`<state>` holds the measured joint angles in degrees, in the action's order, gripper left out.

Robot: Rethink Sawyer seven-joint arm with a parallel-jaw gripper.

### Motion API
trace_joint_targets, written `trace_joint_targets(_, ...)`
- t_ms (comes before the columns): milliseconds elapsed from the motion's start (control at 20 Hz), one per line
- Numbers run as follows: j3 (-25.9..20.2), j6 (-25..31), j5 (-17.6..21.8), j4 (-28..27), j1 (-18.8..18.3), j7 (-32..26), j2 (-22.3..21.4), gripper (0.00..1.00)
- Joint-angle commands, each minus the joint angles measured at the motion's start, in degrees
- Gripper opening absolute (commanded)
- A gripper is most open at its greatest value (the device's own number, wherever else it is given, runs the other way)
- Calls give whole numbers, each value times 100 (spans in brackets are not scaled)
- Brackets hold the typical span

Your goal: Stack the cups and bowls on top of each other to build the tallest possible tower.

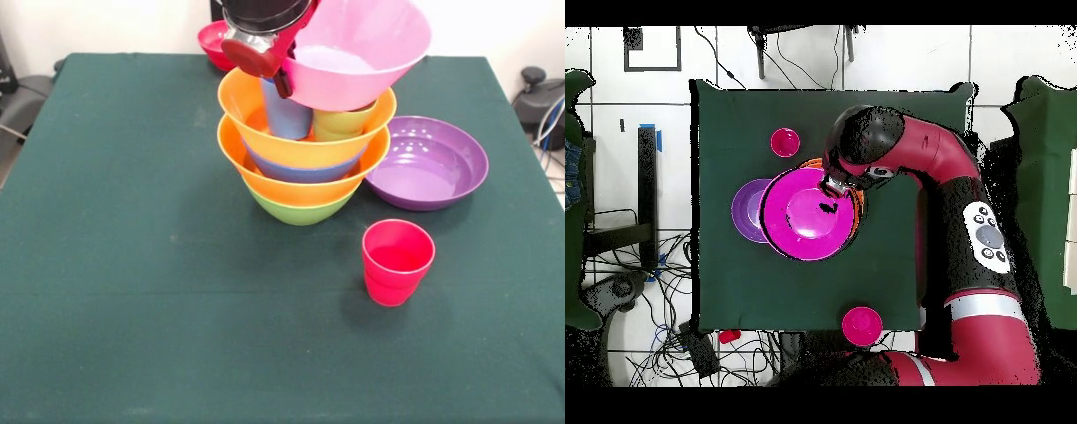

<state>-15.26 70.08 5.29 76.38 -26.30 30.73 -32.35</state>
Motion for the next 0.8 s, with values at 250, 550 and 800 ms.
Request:
trace_joint_targets(250, 45, -562, 280, -74, 211, 1106, 399, 0)
trace_joint_targets(550, 47, -587, 299, -49, 119, 950, 420, 0)
trace_joint_targets(800, -200, -722, 235, 134, -82, 450, 344, 0)
